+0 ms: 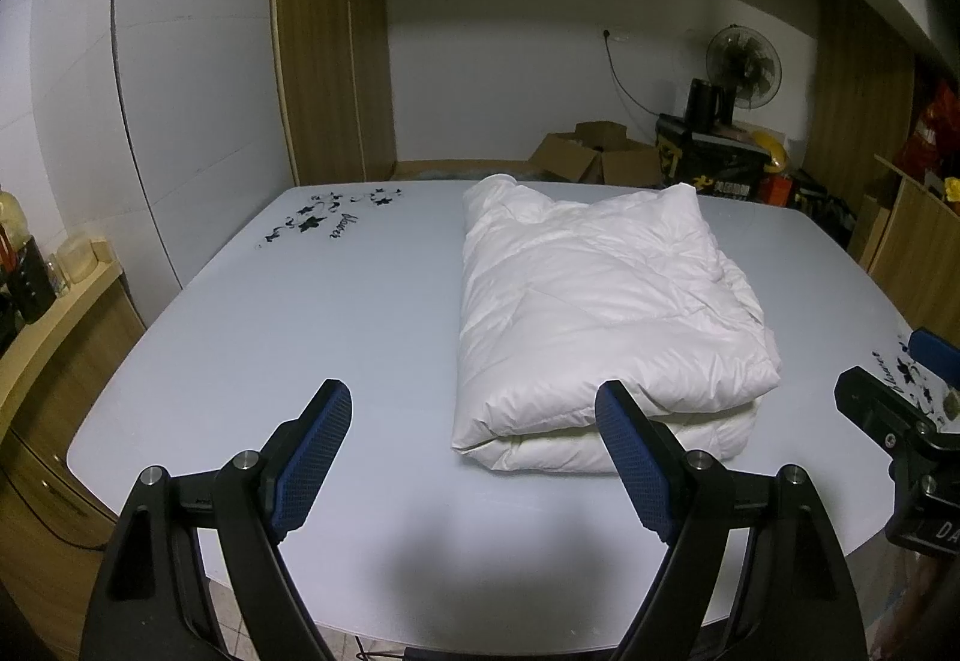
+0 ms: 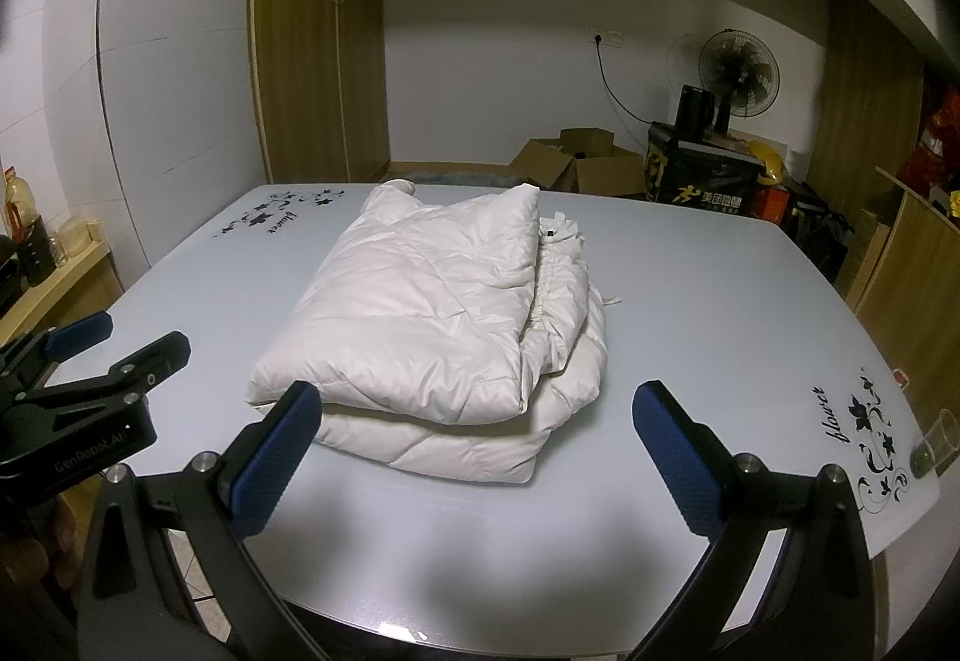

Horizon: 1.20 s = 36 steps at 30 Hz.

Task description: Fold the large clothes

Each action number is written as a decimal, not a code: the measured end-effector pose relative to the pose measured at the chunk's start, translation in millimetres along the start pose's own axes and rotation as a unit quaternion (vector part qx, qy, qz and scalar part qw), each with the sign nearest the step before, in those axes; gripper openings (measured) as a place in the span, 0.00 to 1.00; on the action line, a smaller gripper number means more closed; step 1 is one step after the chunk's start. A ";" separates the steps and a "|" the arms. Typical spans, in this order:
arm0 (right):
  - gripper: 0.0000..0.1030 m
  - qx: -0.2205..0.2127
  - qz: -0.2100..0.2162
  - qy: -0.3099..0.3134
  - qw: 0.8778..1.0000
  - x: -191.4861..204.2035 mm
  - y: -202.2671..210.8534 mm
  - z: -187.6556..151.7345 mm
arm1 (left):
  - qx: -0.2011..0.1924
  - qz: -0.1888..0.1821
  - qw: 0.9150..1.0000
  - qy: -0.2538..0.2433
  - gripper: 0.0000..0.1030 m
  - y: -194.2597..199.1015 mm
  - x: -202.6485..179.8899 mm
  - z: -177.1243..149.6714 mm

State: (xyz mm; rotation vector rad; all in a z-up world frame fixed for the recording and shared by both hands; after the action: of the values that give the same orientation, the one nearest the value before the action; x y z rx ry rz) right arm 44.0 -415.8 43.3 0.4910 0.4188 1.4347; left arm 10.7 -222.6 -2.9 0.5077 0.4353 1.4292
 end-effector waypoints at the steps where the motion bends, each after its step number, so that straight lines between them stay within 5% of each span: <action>1: 1.00 0.000 0.001 0.000 1.000 -0.1 0.0 0.1 | 0.001 0.000 1.000 0.001 0.82 0.1 0.7 0.1; 36: 1.00 0.006 0.004 0.003 1.000 4.8 -1.0 -3.7 | -0.010 0.018 1.000 0.014 0.82 1.3 26.7 16.8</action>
State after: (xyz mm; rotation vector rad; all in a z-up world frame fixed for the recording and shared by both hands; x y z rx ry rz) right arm 43.3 -410.8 39.8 0.4990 0.4308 1.4431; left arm 21.8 -197.1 12.0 0.4823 0.4363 1.4748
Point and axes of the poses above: each gripper's, at about its wrist camera, not at the fingertips, and y roughly against the way its jaws point, x to its left, z to its top, the point moved 9 cm from there along -y, roughly the way its jaws point, and after that the axes turned 4 degrees about z, right-handed, at the moved point
